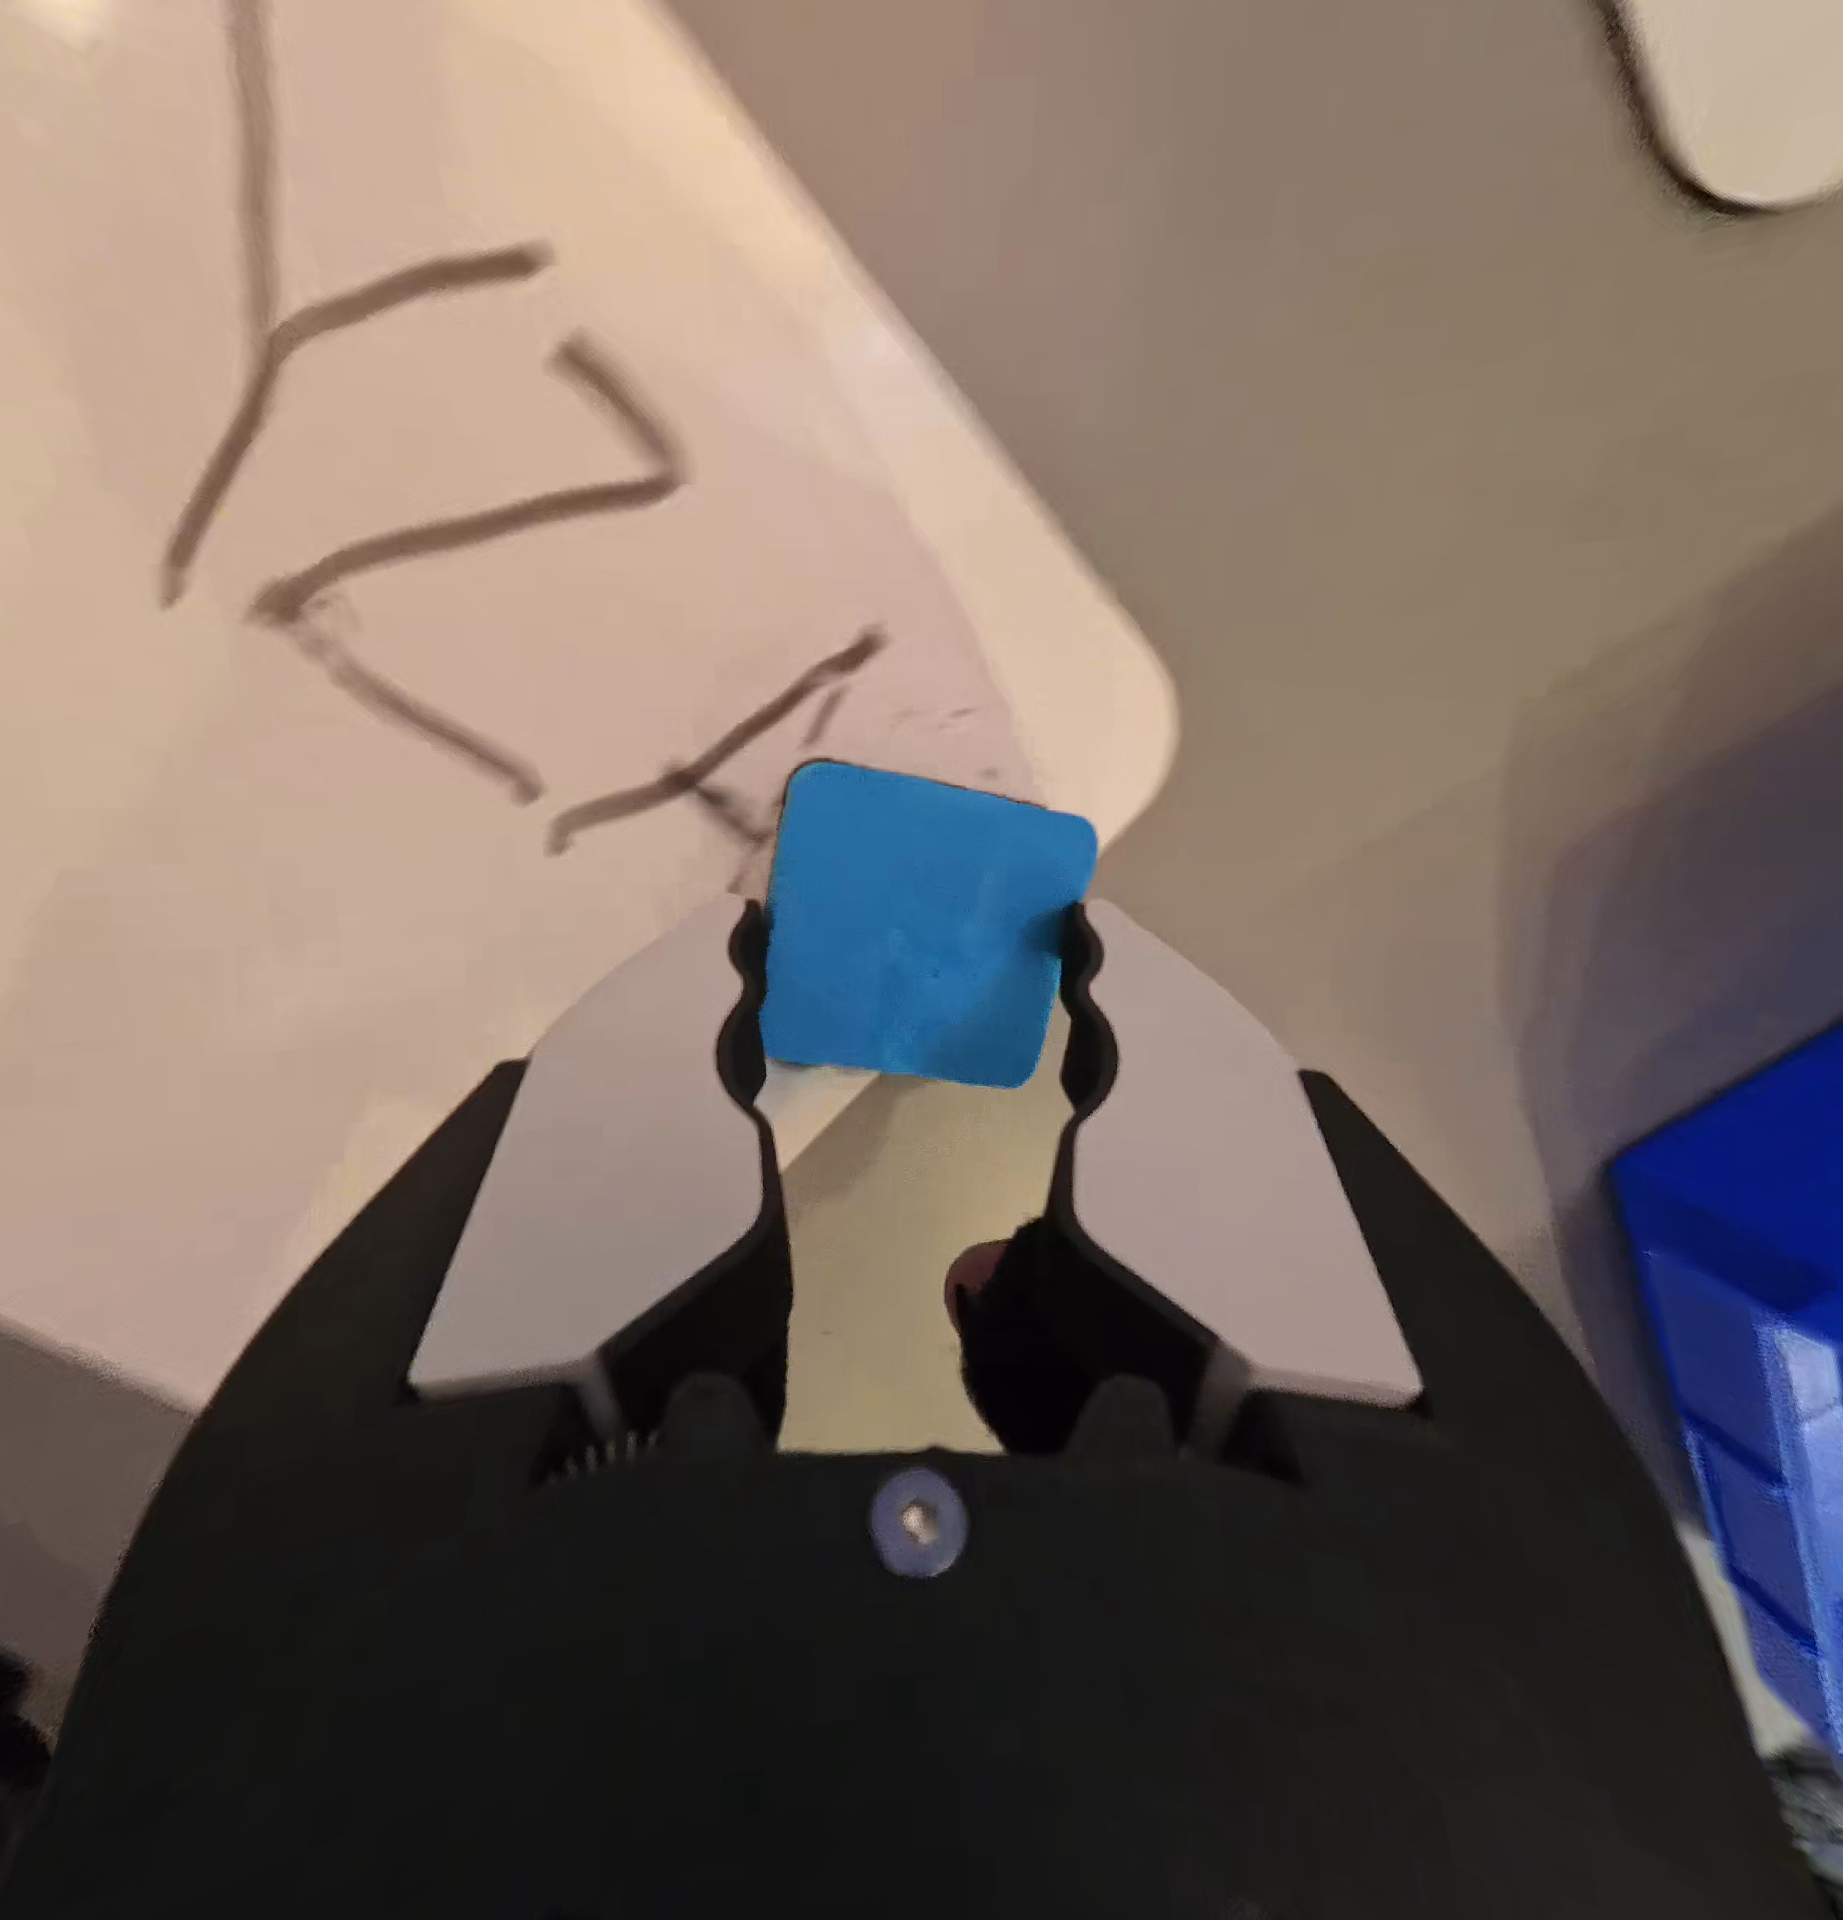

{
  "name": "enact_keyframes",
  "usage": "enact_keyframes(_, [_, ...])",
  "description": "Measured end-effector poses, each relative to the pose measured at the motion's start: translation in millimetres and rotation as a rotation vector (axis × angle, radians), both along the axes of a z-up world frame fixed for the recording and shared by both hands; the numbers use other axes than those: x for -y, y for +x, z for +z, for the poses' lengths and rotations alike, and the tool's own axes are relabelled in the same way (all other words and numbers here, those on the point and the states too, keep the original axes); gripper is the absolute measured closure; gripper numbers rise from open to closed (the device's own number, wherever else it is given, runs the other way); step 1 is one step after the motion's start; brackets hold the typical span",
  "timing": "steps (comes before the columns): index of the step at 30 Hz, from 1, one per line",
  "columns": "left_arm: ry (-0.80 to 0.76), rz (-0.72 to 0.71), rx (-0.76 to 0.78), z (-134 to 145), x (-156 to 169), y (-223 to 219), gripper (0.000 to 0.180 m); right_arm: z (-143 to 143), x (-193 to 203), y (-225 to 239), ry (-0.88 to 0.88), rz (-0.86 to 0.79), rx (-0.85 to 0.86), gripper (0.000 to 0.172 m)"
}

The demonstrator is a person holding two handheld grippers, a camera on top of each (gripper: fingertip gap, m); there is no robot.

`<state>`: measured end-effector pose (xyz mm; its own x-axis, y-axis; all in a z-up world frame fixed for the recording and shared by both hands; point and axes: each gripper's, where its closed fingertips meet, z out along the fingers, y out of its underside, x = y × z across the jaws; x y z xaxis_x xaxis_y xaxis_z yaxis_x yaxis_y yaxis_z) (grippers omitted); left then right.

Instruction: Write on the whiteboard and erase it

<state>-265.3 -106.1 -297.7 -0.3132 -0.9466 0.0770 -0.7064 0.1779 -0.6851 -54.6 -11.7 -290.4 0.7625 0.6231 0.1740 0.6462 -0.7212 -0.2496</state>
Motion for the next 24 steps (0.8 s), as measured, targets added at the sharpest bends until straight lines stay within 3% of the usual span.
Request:
enact_keyframes(3, [-0.007,0.009,-0.003,0.1,-1.1,1.6,0.179,-0.4,-19.6,-14.0,0.056,-0.005,-0.036,0.115])
enact_keyframes(6, [-0.001,0.012,0.001,0.1,-1.1,1.5,0.179,-0.5,11.1,-17.6,-0.032,0.117,0.004,0.115])
enact_keyframes(9, [-0.009,0.018,0.0,0.2,-1.4,3.1,0.179,-0.8,-15.7,-4.5,0.026,-0.013,-0.025,0.115])
enact_keyframes(11, [-0.011,0.018,-0.001,0.1,-1.6,3.5,0.179,-1.1,-25.0,-32.0,0.064,0.042,-0.08,0.115])
enact_keyframes(13, [-0.005,0.019,0.003,0.2,-1.5,3.4,0.179,-1.1,0.6,-43.4,-0.011,0.166,-0.059,0.115])
enact_keyframes(15, [-0.007,0.022,0.003,0.2,-1.6,3.6,0.179,-1.5,0.8,-15.4,-0.038,0.108,0.041,0.116])
enact_keyframes(17, [-0.023,0.029,-0.001,0.2,-2.5,4.6,0.179,-1.7,-24.9,-16.3,0.019,0.038,-0.019,0.116])
enact_keyframes(19, [-0.017,0.03,0.002,0.1,-2.7,4.9,0.179,-1.8,-27.4,-48.3,0.047,0.132,-0.091,0.116])
enact_keyframes(21, [-0.011,0.029,0.005,0.1,-2.4,4.9,0.179,-2.1,-3.4,-50.8,-0.017,0.262,-0.028,0.116])
enact_keyframes(24, [-0.029,0.03,0.0,0.1,-2.4,6.6,0.179,-2.4,-28.0,-25.7,-0.025,0.125,0.013,0.116])
